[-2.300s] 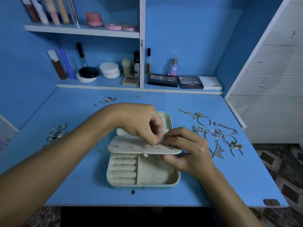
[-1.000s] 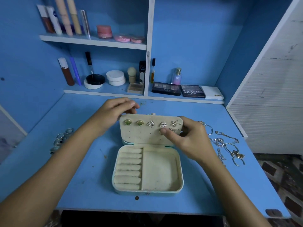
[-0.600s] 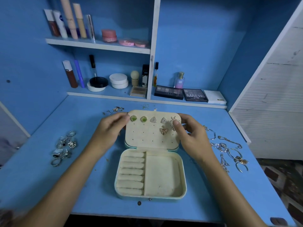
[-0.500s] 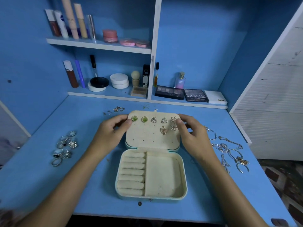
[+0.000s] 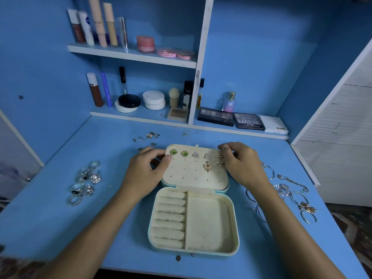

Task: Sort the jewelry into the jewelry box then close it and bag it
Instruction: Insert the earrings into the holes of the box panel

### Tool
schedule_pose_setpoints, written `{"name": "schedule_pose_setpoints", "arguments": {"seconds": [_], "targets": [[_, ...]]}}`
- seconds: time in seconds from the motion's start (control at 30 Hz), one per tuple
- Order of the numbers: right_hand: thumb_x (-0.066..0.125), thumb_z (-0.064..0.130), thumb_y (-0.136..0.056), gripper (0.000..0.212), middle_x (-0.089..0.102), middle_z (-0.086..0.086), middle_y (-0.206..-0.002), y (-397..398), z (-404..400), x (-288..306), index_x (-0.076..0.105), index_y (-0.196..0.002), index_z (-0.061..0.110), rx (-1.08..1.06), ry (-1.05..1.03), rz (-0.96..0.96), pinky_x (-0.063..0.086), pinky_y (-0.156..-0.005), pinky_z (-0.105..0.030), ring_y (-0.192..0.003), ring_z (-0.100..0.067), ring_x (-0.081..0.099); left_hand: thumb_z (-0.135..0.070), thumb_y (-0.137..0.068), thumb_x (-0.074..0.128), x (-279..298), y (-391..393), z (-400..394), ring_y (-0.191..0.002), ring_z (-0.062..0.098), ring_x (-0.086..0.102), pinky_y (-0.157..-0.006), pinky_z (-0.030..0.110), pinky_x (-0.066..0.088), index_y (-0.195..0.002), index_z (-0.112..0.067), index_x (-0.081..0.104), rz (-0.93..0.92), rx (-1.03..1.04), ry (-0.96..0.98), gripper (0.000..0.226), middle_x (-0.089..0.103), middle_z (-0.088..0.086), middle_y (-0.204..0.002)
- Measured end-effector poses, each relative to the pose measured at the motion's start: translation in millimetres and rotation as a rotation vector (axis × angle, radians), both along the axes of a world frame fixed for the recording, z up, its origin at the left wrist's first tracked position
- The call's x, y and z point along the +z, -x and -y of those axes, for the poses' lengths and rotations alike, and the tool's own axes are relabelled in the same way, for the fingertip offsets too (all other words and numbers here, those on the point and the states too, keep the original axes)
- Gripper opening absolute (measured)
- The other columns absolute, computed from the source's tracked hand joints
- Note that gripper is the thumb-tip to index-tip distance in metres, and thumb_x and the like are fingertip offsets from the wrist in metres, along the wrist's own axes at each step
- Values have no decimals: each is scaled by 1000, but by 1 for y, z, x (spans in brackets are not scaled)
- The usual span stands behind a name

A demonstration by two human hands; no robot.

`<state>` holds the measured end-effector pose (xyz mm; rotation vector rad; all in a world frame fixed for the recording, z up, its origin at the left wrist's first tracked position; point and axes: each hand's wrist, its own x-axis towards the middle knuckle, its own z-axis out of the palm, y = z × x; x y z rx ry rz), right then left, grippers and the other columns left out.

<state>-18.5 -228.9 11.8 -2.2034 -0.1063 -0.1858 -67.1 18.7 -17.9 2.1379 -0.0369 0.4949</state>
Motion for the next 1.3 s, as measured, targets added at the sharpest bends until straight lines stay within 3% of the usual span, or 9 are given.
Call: {"name": "schedule_pose_setpoints", "arguments": {"seconds": [0.13,0.23,0.3,0.63,0.73,0.8,0.87,1.1,1.3], "targets": [[56,25,-98,20,70,6,-100,-16,-10,9,75,-100,20,38,118,115,40,-71,-20,-75,1,60,-24,-91,69,-1,1,1,-85,5,61,-70,8,44,-97,-20,75,22,21,-12,10,65,-12,-90],[62,24,-96,14,70,7,-97,-30,-23,14,76,-98,20,116,178,170,43,-73,-20,-73,-4,59,-24,-90,71,-3,0,0,-83,7,62,-70,10,45,-96,-19,76,22,23,-19,10,64,-11,-87],[64,23,-95,12,69,10,-94,-39,-32,16,75,-98,22,184,209,182,42,-69,-13,-74,-6,60,-23,-89,71,-3,-1,1,-82,7,61,-70,11,45,-95,-18,76,21,31,-15,9,63,-10,-86],[71,21,-90,10,72,8,-90,-89,-92,16,79,-96,20,452,319,265,34,-66,0,-70,15,55,-25,-90,71,-4,-3,1,-78,6,61,-67,8,42,-93,-17,76,22,39,-6,10,61,-9,-83],[72,22,-89,10,74,4,-93,-103,-112,12,80,-96,21,519,369,302,46,-73,-15,-66,6,55,-27,-90,70,-4,-4,1,-78,4,60,-67,7,40,-92,-19,76,12,42,-7,10,59,-9,-82],[72,24,-89,11,74,2,-95,-108,-125,10,80,-97,22,561,434,298,54,-75,-31,-71,-3,56,-31,-90,68,-4,-4,1,-77,5,60,-67,9,42,-91,-19,75,11,40,5,14,59,-9,-81],[72,26,-89,12,72,-1,-96,-111,-137,11,79,-98,24,601,499,295,54,-76,-38,-81,-14,61,-35,-88,65,-5,-5,1,-75,5,59,-67,11,43,-91,-19,75,10,32,2,19,58,-9,-81],[69,41,-91,20,45,7,-102,-120,-168,18,74,-109,36,665,720,181,43,-81,-31,-104,-19,56,-32,-88,66,-6,-6,1,-72,7,59,-65,13,44,-86,-17,73,24,28,20,17,56,-11,-79],[66,41,-92,28,46,4,-114,-120,-178,21,69,-120,39,679,810,128,44,-91,-33,-114,-20,52,-29,-89,68,-6,-7,2,-72,9,57,-63,15,43,-83,-17,72,27,31,-5,14,56,-9,-78]]}}
